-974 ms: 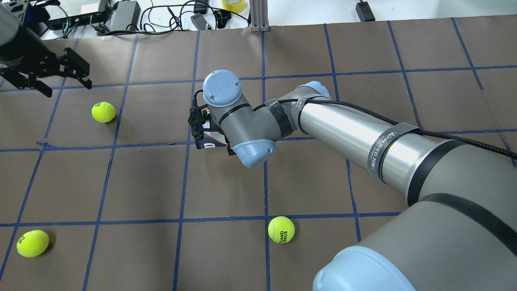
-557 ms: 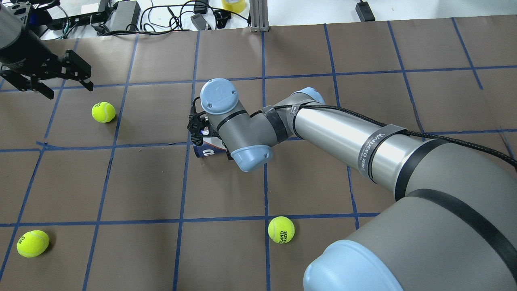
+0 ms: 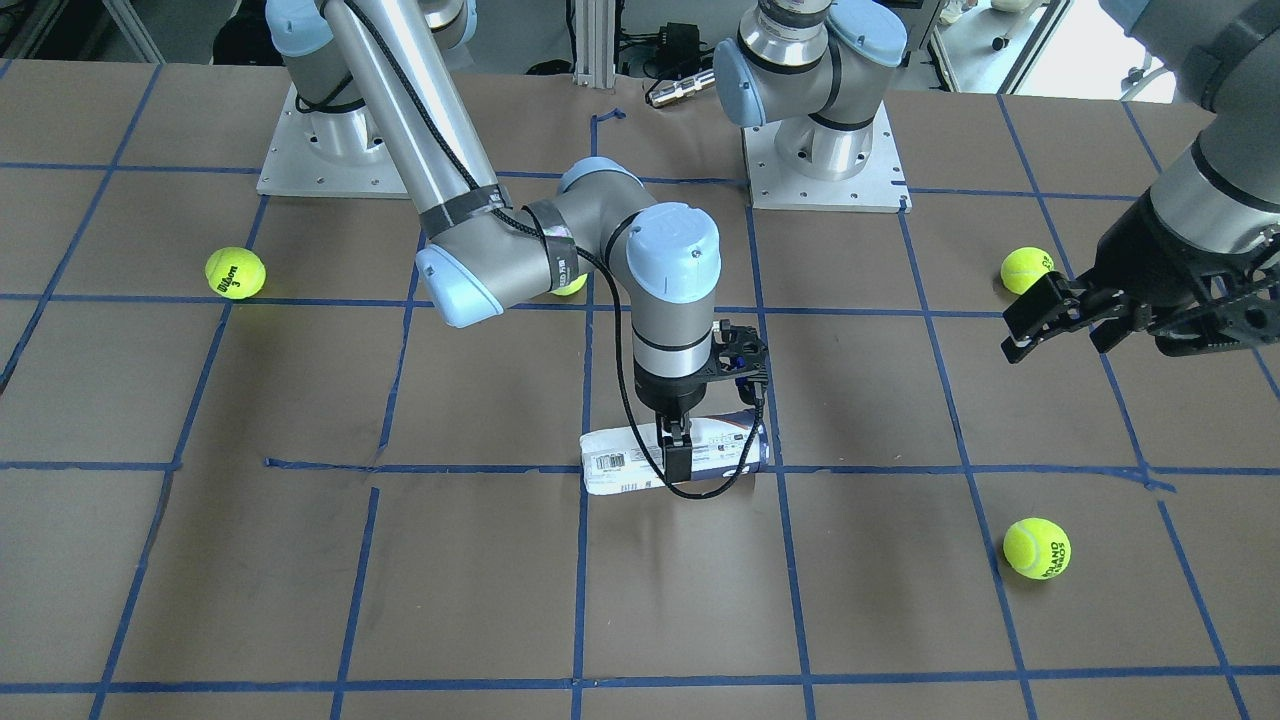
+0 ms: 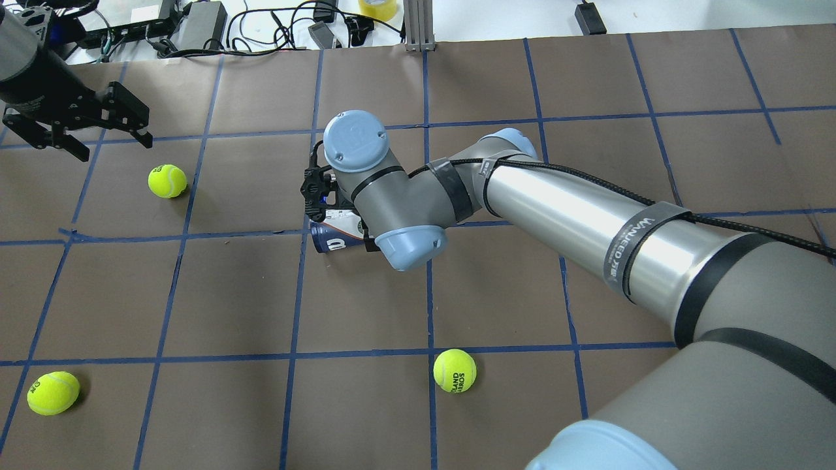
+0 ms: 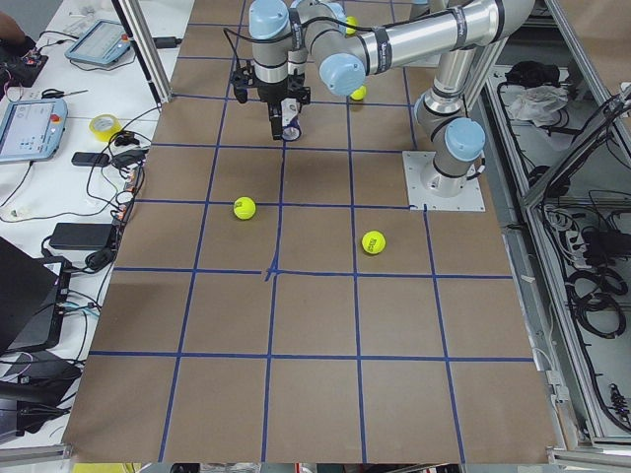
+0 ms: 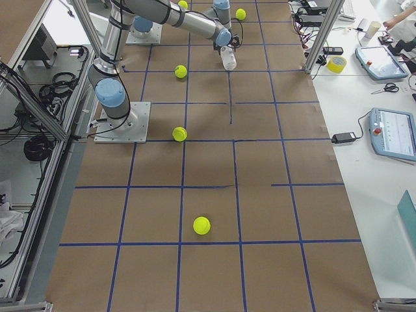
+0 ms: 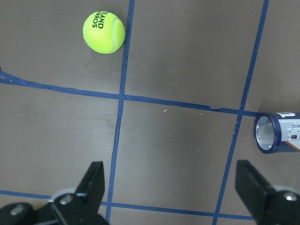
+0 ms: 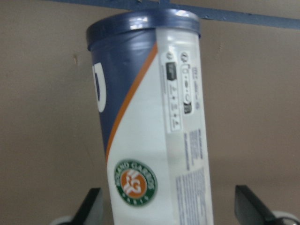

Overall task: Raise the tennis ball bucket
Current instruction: 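Lay the can down on its side and open the right gripper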

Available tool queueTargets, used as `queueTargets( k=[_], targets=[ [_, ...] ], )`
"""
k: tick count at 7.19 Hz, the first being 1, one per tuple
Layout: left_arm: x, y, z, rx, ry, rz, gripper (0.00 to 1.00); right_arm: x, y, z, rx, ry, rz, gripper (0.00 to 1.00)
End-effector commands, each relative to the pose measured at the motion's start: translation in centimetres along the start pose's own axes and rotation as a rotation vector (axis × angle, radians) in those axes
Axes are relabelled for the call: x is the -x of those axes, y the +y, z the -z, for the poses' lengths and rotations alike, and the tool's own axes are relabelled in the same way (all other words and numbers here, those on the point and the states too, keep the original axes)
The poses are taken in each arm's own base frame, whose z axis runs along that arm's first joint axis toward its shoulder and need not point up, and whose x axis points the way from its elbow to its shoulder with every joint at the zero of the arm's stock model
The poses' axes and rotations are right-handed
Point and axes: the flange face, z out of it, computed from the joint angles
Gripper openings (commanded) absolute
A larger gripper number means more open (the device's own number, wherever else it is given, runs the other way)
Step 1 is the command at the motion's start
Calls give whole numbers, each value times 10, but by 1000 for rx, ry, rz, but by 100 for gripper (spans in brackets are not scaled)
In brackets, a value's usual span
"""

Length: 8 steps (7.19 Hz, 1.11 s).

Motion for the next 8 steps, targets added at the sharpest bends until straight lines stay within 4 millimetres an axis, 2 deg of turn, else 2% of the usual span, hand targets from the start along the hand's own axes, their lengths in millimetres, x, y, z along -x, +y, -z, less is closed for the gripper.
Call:
queueTargets(
  k=[1, 2, 3, 4, 5, 6, 7, 8],
  targets=[
    [-8, -2, -1, -10, 74, 7, 100, -21, 39, 74, -13, 25, -173, 100],
    [-10, -1, -5, 0, 79, 8, 100, -36, 66, 99, -25, 43, -285, 100],
    [-16, 4, -18, 22, 92, 1, 100, -51, 94, 110, -29, 24, -382, 100],
    [-27, 7, -33, 40, 193, 6, 100, -63, 127, 127, -35, 10, -477, 100],
    [-35, 10, -45, 44, 288, 4, 100, -70, 172, 147, 1, -29, -636, 100],
    [-39, 10, -64, 70, 344, 10, 100, -70, 203, 168, 21, -43, -735, 100],
    [-44, 14, -82, 99, 403, 20, 100, -66, 225, 188, 39, -60, -791, 100],
    [-49, 15, -100, 92, 464, 27, 100, -62, 250, 211, 48, -25, -933, 100]
  ],
)
